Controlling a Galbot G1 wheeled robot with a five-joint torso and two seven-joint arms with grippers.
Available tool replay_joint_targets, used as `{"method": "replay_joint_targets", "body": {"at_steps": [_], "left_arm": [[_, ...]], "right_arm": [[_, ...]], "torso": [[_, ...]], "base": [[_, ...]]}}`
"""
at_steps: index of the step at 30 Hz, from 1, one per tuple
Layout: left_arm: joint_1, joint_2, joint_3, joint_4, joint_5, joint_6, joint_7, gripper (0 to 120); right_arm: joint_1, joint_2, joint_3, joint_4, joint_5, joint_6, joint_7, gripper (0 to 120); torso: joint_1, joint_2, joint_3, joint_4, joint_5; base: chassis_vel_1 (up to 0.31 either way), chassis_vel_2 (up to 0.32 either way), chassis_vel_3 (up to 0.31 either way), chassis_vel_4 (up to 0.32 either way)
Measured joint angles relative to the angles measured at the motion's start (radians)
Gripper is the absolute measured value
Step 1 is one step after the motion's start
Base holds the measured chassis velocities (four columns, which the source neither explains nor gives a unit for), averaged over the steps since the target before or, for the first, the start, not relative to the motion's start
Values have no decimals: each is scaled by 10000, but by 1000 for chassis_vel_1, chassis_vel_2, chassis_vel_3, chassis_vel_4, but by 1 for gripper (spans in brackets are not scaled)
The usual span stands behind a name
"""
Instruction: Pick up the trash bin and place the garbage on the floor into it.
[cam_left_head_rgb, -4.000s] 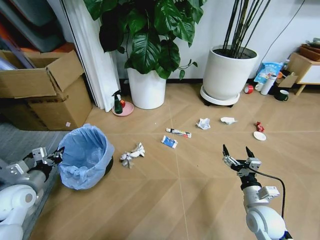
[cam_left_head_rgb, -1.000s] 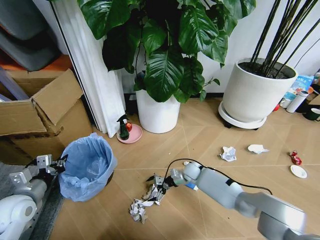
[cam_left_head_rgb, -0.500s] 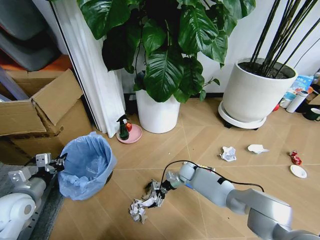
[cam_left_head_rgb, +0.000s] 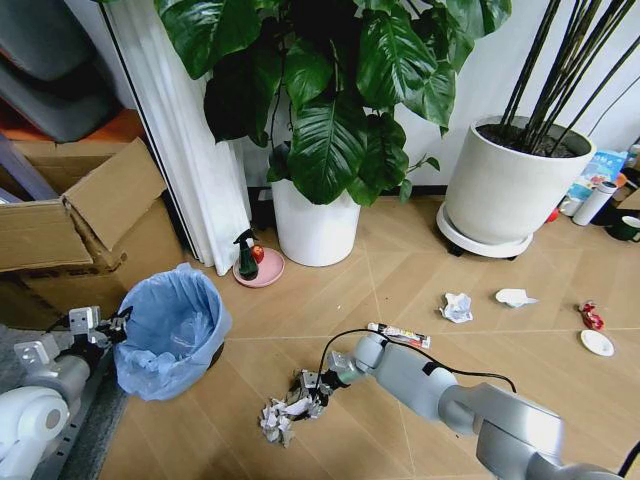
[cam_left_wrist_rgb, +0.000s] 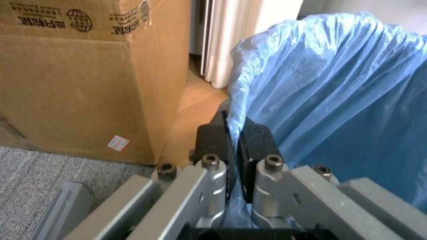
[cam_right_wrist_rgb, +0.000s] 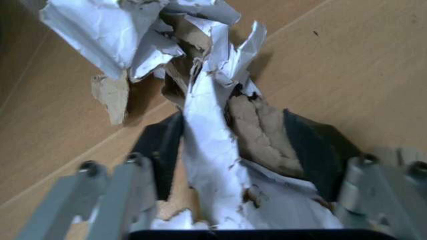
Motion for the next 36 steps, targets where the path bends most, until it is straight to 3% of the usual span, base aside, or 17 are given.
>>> {"method": "replay_joint_targets", "body": {"at_steps": [4, 8, 12, 13, 16, 26, 33, 36], "left_arm": [[-5, 6, 0, -38, -39, 1, -9, 0], [36, 168, -15, -178, -173, 42, -54, 0], [27, 275, -20, -240, -259, 82, -111, 0], [-2, 342, -22, -322, -364, 139, -170, 0], [-69, 399, -12, -385, -435, 193, -223, 0], [-133, 242, 228, -100, -300, 171, -203, 0], [-169, 406, 535, 139, -257, 141, -166, 0], [-255, 730, 772, 211, -367, 144, -163, 0]], "right_arm": [[-3, -48, 19, 43, 13, -3, 1, 45], [-113, -134, 183, 160, 55, -29, -20, 26], [-204, -194, 271, 220, 70, -38, -52, 19], [-298, -262, 350, 295, 83, -52, -76, 11], [-422, -409, 443, 425, 100, -84, -120, 0], [-454, -470, 963, 562, 649, -164, -107, 0], [-719, -849, 2395, 1434, 1719, -292, 146, 0], [-1142, -1392, 3406, 2735, 2649, -339, 491, 0]], "torso": [[0, 0, 0, 0, 0], [0, 0, 0, 0, 0], [0, 0, 0, 0, 0], [0, 0, 0, 0, 1], [0, 0, 0, -2, 1], [0, 0, 1, 1, 1], [0, 0, 0, 1, 2], [0, 0, 1, -1, 2]], "base": [[0, 0, 0, 0], [0, 0, 0, 0], [0, 0, 0, 0], [0, 0, 0, 0], [0, 0, 0, 0], [0, 0, 0, 0], [0, 0, 0, 0], [0, 0, 0, 0]]}}
